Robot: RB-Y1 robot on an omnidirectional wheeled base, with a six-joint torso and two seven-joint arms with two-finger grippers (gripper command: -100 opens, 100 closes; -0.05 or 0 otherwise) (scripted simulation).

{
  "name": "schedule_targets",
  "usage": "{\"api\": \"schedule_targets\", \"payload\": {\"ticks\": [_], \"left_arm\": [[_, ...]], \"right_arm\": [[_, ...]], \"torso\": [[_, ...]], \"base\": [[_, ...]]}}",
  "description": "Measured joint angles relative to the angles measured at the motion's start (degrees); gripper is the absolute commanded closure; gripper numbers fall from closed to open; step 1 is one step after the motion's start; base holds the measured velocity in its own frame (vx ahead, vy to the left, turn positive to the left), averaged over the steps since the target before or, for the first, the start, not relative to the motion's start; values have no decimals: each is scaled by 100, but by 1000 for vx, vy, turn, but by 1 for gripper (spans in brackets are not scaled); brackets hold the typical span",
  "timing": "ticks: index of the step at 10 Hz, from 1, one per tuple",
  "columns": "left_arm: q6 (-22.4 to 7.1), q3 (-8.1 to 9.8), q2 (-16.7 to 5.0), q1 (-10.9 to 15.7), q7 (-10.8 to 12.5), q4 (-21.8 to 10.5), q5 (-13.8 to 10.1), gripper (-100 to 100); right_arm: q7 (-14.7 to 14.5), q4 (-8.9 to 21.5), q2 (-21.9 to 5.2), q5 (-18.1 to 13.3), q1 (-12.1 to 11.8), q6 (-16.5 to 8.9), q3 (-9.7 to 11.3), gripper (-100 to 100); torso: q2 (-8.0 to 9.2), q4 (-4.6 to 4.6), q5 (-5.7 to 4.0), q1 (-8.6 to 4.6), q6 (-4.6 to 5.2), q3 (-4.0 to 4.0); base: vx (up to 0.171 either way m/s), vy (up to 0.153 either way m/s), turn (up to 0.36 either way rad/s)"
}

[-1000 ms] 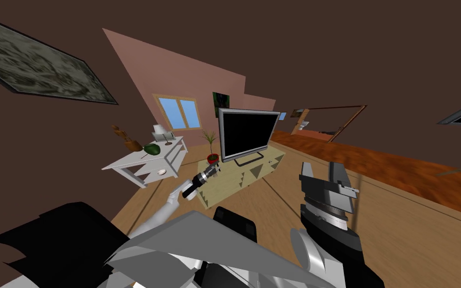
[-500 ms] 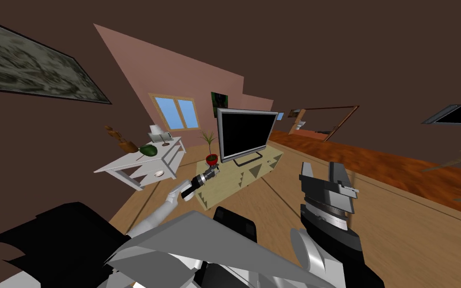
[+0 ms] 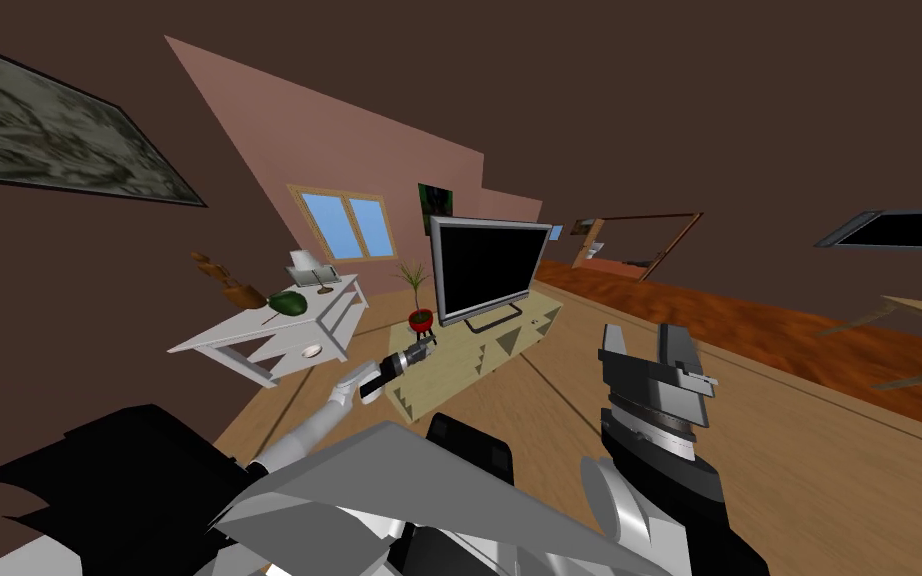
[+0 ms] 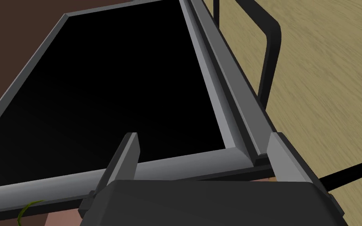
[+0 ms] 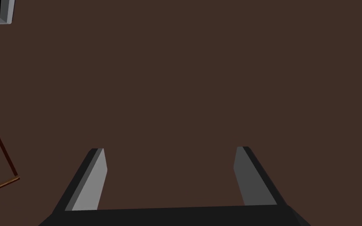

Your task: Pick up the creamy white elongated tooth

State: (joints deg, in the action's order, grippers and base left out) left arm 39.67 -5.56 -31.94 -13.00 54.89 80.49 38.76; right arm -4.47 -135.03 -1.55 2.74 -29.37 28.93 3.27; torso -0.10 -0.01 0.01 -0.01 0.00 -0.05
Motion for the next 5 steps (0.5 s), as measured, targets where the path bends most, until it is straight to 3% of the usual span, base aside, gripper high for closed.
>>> {"api": "schedule_targets", "payload": {"ticks": [2,5], "left_arm": [[48,-32,-141,38,270,-250,275,-100],[221,-24,-242,111,451,-733,554,-100]], "right_arm": [[0,0,0,0,0,0,0,0],[0,0,0,0,0,0,0,0]], "torso": [[-1,0,0,-1,0,-1],[1,0,0,-2,0,1]], "base": [[24,-3,-58],[15,-4,-47]]}}
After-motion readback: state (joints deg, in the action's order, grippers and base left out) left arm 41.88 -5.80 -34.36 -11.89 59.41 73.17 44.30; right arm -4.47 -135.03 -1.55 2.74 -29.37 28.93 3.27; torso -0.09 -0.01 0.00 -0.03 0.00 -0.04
